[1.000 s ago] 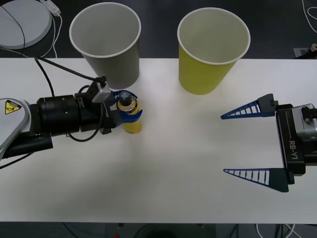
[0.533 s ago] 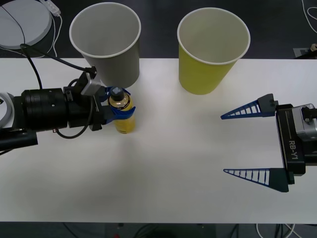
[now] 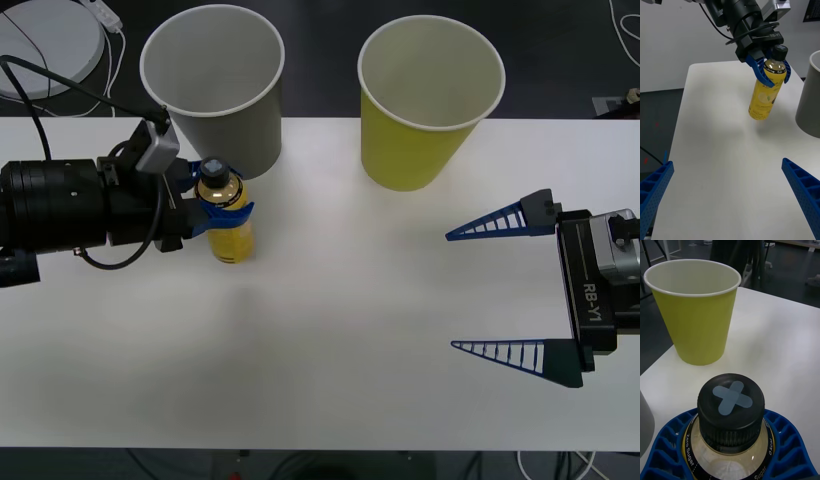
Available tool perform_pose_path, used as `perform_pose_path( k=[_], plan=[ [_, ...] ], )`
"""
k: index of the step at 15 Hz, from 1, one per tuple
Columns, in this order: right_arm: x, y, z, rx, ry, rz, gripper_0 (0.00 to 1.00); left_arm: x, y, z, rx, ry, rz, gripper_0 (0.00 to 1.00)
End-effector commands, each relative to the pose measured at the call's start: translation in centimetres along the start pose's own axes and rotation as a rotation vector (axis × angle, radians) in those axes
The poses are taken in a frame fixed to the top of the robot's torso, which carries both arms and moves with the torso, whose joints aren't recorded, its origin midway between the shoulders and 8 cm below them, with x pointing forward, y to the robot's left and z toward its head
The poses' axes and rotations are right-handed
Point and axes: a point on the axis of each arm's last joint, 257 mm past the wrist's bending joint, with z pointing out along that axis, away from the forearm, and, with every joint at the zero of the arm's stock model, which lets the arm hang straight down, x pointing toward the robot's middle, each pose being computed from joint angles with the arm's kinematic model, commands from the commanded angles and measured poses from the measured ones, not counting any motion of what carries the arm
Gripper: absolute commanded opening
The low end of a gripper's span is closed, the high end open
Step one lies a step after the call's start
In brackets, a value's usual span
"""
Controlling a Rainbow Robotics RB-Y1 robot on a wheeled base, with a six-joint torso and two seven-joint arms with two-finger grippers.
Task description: Put the can into the green bin and the plastic bottle into the gray bin
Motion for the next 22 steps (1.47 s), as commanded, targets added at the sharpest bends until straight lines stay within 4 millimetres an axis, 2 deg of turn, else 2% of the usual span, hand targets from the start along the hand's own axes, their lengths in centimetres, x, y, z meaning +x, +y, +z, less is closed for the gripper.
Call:
perform_pose_path(
  k=[1, 11, 22],
  plan=[
    [0.0, 0.0, 0.0, 0.000, 0.000, 0.000, 1.00, -0.1, 0.5, -0.9, -0.008, 0.011, -0.007, 0.00],
    [0.0, 0.0, 0.0, 0.000, 0.000, 0.000, 1.00, -0.2, 1.8, -3.9, -0.070, 0.030, -0.067, 0.00],
    [0.0, 0.0, 0.0, 0.000, 0.000, 0.000, 1.00, 0.7, 4.3, -10.5, -0.200, 0.090, -0.130, 0.00]
  ],
)
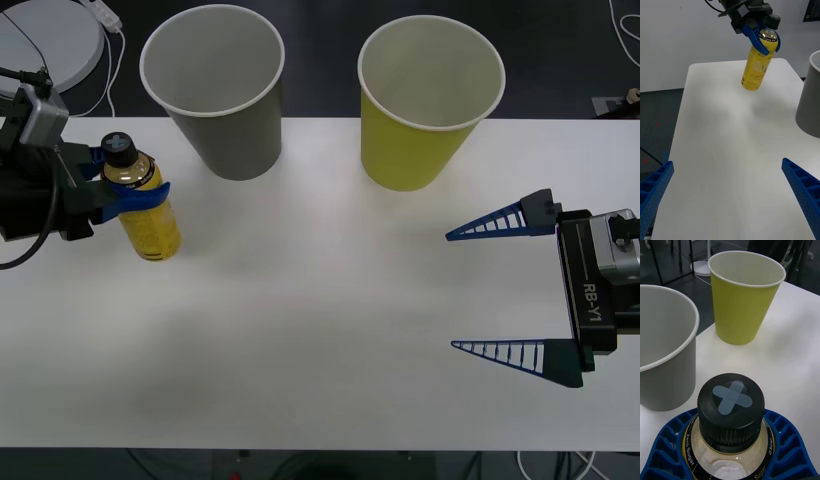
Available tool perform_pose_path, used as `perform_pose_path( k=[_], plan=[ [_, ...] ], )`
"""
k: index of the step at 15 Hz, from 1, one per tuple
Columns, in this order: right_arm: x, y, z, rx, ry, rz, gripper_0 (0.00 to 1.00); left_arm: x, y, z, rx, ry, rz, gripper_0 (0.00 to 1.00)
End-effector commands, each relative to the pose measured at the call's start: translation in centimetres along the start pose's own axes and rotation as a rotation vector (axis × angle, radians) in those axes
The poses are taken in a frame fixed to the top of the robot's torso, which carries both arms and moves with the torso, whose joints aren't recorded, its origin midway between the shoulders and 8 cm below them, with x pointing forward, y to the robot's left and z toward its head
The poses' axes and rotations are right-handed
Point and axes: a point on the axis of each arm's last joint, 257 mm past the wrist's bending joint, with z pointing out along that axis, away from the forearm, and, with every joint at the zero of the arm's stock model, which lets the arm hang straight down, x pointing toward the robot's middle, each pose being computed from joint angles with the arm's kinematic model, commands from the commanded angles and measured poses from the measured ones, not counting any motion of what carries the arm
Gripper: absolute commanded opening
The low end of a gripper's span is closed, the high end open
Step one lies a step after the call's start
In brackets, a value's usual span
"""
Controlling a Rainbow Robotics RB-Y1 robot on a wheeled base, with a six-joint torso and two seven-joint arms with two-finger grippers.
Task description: Put the can into the green bin and the plastic bottle into the gray bin
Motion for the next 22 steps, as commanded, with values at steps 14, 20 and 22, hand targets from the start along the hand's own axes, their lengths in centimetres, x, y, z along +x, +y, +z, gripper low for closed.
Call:
perform_pose_path(
  k=[14, 20, 22],
  plan=[
    [0.0, 0.0, 0.0, 0.000, 0.000, 0.000, 1.00, 0.3, 4.2, -5.5, -0.081, 0.173, -0.052, 0.00],
    [0.0, 0.0, 0.0, 0.000, 0.000, 0.000, 1.00, -0.8, 6.4, -9.9, -0.051, 0.308, -0.040, 0.00],
    [0.0, 0.0, 0.0, 0.000, 0.000, 0.000, 1.00, -1.5, 7.2, -11.2, -0.043, 0.353, -0.032, 0.00]
  ],
)
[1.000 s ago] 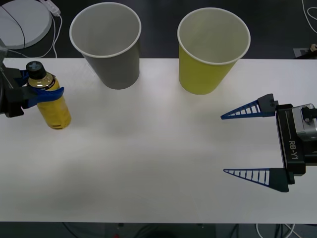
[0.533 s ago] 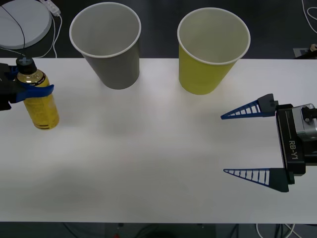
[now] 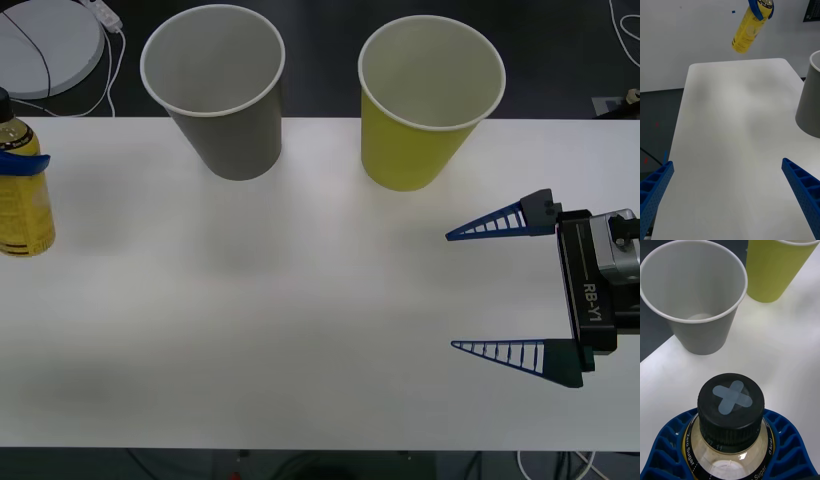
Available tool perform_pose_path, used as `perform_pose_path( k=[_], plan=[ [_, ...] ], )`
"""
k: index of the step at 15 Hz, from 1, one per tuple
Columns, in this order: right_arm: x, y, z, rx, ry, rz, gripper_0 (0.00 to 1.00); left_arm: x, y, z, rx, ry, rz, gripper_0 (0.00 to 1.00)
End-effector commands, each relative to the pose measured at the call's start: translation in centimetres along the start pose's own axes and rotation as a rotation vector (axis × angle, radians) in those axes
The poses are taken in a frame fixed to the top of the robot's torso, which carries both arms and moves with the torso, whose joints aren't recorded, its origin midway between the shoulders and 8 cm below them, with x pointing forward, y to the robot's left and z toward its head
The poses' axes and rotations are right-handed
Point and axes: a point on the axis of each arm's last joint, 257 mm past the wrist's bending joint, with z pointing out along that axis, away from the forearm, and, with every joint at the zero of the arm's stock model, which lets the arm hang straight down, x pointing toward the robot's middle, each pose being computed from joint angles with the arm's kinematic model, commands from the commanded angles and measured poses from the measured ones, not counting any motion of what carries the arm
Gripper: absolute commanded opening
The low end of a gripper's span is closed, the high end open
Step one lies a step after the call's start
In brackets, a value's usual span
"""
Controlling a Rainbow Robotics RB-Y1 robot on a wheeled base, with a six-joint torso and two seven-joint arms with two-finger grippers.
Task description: Put the can into the green bin and the plastic bottle into the gray bin
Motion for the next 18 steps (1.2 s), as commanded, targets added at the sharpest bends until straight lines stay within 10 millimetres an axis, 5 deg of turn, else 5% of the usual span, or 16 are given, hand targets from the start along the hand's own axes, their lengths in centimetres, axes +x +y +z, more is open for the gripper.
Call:
perform_pose_path(
  k=[1, 10, 18],
  plan=[
    [0.0, 0.0, 0.0, 0.000, 0.000, 0.000, 1.00, -0.4, 0.9, -1.8, 0.011, 0.050, 0.008, 0.00],
    [0.0, 0.0, 0.0, 0.000, 0.000, 0.000, 1.00, -1.6, 1.9, -3.7, -0.015, 0.107, 0.032, 0.00],
    [0.0, 0.0, 0.0, 0.000, 0.000, 0.000, 1.00, -4.3, 4.4, -1.9, 0.009, 0.181, 0.074, 0.00]
  ],
)
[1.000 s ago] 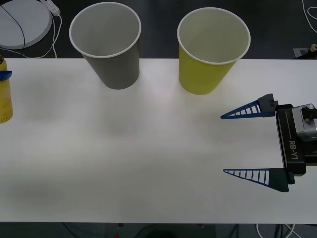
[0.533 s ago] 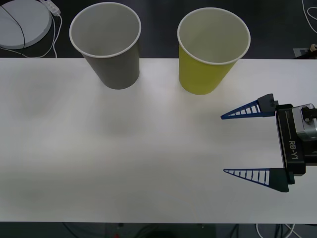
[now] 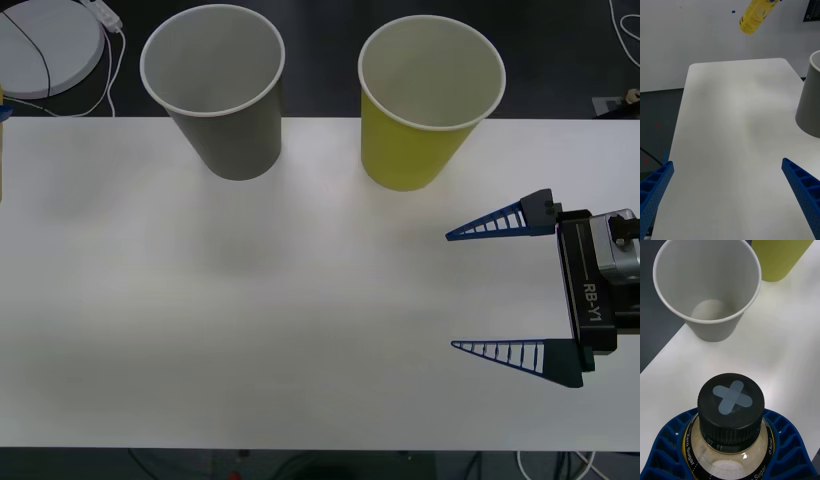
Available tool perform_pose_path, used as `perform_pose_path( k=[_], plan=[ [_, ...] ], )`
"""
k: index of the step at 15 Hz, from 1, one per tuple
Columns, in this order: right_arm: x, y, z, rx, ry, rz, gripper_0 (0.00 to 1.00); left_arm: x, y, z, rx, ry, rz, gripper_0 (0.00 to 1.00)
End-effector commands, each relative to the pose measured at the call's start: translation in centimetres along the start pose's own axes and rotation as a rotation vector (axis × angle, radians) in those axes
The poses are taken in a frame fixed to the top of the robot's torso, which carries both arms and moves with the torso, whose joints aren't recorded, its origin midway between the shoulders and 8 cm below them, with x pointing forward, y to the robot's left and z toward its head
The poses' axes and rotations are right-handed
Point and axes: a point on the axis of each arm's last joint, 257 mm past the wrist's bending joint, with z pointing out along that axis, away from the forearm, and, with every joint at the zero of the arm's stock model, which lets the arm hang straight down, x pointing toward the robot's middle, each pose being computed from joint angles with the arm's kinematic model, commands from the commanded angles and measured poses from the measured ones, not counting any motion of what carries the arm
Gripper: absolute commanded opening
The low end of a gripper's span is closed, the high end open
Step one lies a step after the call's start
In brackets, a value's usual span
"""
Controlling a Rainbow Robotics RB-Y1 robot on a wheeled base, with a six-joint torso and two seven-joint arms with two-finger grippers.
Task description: Put the can into the green bin and the plastic bottle into the gray bin
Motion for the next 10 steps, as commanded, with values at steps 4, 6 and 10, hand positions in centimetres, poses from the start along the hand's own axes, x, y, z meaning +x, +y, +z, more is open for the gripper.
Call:
perform_pose_path(
  k=[4, 6, 10],
  plan=[
    [0.0, 0.0, 0.0, 0.000, 0.000, 0.000, 1.00, -3.6, 2.4, 0.7, 0.020, 0.072, 0.032, 0.00],
    [0.0, 0.0, 0.0, 0.000, 0.000, 0.000, 1.00, -5.0, 3.0, 1.1, 0.021, 0.094, 0.044, 0.00],
    [0.0, 0.0, 0.0, 0.000, 0.000, 0.000, 1.00, -8.5, 3.7, 2.7, 0.003, 0.103, 0.070, 0.00]
  ],
)
